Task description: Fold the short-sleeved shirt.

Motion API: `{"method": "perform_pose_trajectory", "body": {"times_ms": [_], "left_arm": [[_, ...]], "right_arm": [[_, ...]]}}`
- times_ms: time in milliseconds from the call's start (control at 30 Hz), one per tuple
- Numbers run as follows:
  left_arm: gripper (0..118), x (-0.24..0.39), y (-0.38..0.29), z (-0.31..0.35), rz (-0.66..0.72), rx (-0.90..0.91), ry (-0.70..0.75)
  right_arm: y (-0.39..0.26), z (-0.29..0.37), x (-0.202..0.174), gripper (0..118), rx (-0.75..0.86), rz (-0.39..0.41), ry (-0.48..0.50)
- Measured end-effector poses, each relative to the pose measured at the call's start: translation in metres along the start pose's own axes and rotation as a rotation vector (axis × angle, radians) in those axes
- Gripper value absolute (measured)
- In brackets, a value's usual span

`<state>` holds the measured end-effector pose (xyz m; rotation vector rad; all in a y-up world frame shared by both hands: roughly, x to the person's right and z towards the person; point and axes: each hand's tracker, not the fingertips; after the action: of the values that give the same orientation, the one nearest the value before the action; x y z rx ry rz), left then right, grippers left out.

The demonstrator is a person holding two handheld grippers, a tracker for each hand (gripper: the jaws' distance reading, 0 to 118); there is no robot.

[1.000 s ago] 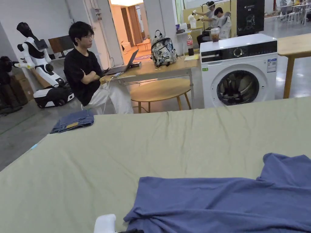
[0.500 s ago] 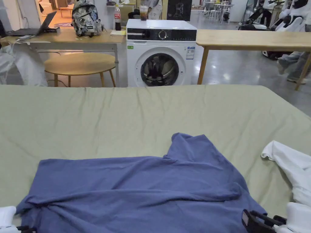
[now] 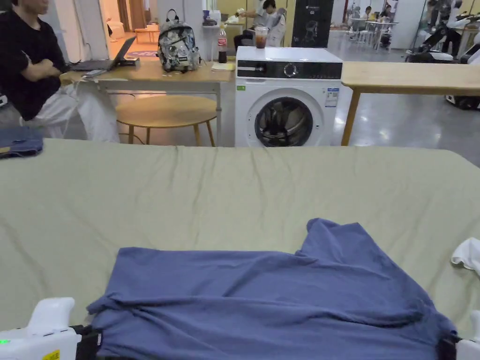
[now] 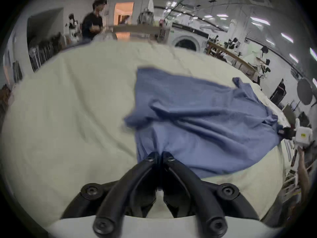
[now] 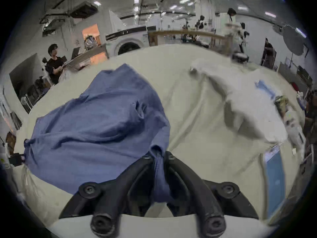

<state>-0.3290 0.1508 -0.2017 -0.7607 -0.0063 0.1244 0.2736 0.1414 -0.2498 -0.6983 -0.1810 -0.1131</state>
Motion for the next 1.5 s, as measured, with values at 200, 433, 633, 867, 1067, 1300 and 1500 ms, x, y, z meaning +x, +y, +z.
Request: {"method": "perform_pose_trajectory", "body": {"times_ms": [200, 433, 633, 867, 1067, 1300, 1500], "left_arm": [[0, 0.000, -0.003, 0.080, 0.036, 0.096, -0.067], [0, -0.018, -0.096, 0.126, 0.175, 0.009, -0.096], [1, -0.010, -0.140, 0.132, 0.175, -0.016, -0.085], [52, 0.012, -0.127, 0.167, -0.063, 0.156, 0.052], [52, 0.047, -0.087, 0.229, -0.138, 0.418, 0.026], [50, 0.085, -0.061, 0.257, -0.137, 0.556, -0.065], [0, 0.093, -0.055, 0.244, -0.140, 0.501, -0.118]], "right_arm": [[-0.011, 0.047, -0.001, 6, 0.000, 0.021, 0.031], [-0.074, 0.110, 0.026, 6, -0.026, 0.035, 0.036], [-0.115, 0.133, 0.030, 13, -0.015, 0.047, 0.031], [-0.119, 0.147, 0.045, 49, 0.036, 0.032, 0.010], [-0.086, 0.212, 0.016, 49, 0.315, 0.120, 0.115], [-0.054, 0.233, -0.044, 27, 0.386, 0.221, 0.323], [-0.054, 0.216, -0.064, 0, 0.331, 0.175, 0.403]]}}
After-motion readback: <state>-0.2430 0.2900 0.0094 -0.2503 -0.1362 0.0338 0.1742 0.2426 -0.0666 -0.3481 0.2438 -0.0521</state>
